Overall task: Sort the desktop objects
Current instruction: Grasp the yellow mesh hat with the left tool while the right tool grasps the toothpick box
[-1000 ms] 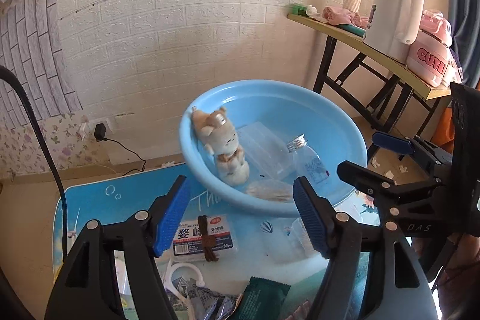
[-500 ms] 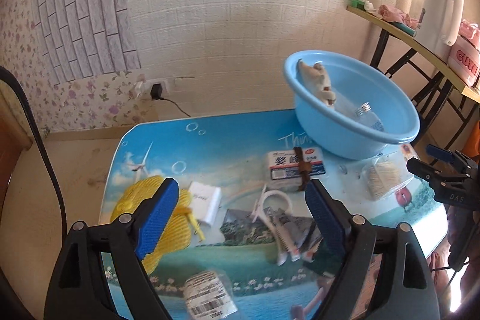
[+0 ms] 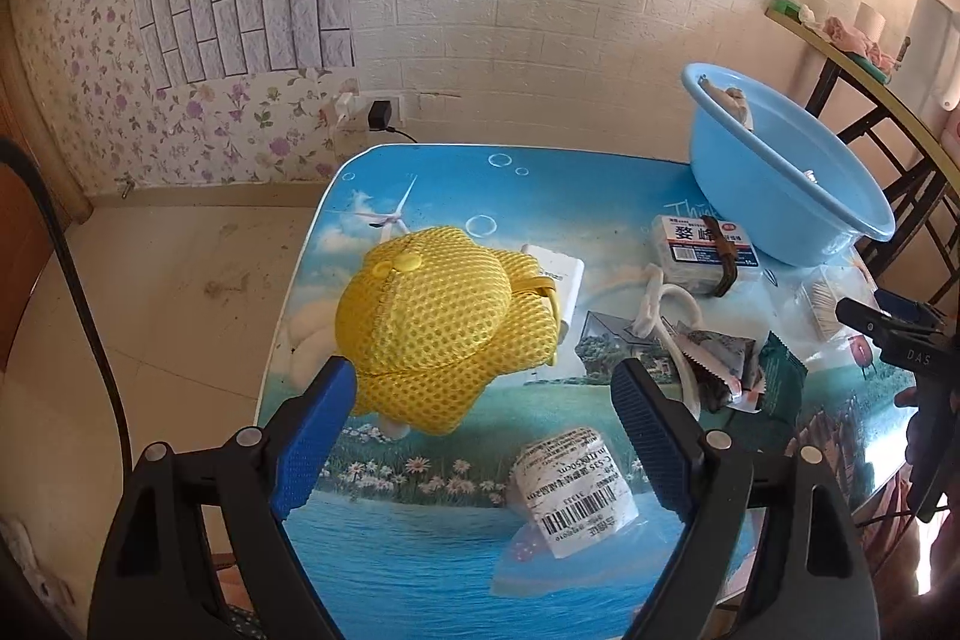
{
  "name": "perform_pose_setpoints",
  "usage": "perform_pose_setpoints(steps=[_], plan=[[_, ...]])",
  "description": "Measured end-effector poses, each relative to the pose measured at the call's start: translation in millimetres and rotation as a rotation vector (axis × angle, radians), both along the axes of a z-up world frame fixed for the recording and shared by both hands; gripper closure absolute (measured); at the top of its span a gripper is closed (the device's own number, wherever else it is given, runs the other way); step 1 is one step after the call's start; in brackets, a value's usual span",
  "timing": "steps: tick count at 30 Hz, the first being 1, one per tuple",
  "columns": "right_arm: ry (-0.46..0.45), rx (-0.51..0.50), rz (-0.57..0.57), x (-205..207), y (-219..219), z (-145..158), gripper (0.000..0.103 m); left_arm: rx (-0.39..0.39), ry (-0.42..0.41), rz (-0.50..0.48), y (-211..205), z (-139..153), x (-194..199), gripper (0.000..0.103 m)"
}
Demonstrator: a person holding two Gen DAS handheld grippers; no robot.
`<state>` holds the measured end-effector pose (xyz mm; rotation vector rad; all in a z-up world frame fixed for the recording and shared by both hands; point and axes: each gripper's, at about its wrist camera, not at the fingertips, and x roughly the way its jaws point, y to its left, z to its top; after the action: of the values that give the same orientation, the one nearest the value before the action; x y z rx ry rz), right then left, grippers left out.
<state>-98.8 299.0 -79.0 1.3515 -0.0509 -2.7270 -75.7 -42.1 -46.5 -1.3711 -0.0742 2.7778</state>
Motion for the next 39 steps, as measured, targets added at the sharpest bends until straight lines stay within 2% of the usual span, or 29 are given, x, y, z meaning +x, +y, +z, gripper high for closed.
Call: perform_pose_setpoints(steps=[4,11,19,22,24,25,26,29,34,39], plan=[[-0.017,0.020,-0.003,-2.4,-2.4,-3.9,0.000,0.020,0.013,0.014,-6.3,-2.4,-9.1,0.009],[-0.038,0.036,-0.012,-8.4,-4.8,-12.7,0.000,0.053,0.001,0.015,-13.0,-16.3,-33.9,0.009],[-0.043,0.028,-0.031,-19.8,-2.6,-19.6,0.000,0.039,-0.059,0.013,-18.8,-38.6,-59.4,0.004],[-0.057,0.038,-0.034,-22.1,-1.5,-24.4,0.006,-0.002,-0.051,0.000,-14.2,-41.5,-61.5,0.004],[-0.050,0.035,-0.025,-21.2,-0.8,-24.0,0.006,0.003,-0.037,0.005,-14.1,-41.2,-61.0,0.004],[-0.050,0.032,-0.023,-20.6,-0.3,-23.7,0.006,0.006,-0.032,0.010,-14.7,-40.8,-60.3,0.008],[-0.049,0.026,-0.022,-19.7,0.2,-23.3,0.006,0.013,-0.027,0.009,-15.6,-39.5,-60.0,0.016],[-0.045,-0.005,-0.010,-15.1,0.8,-20.6,0.007,0.026,-0.024,0.017,-18.6,-35.1,-57.8,0.026],[-0.018,-0.027,0.025,-4.0,-4.1,-8.7,0.007,0.042,0.033,0.020,-18.0,-14.4,-47.0,0.027],[0.034,-0.087,0.109,12.7,-20.1,19.0,0.007,0.060,0.085,0.011,-8.3,16.0,-37.6,0.027]])
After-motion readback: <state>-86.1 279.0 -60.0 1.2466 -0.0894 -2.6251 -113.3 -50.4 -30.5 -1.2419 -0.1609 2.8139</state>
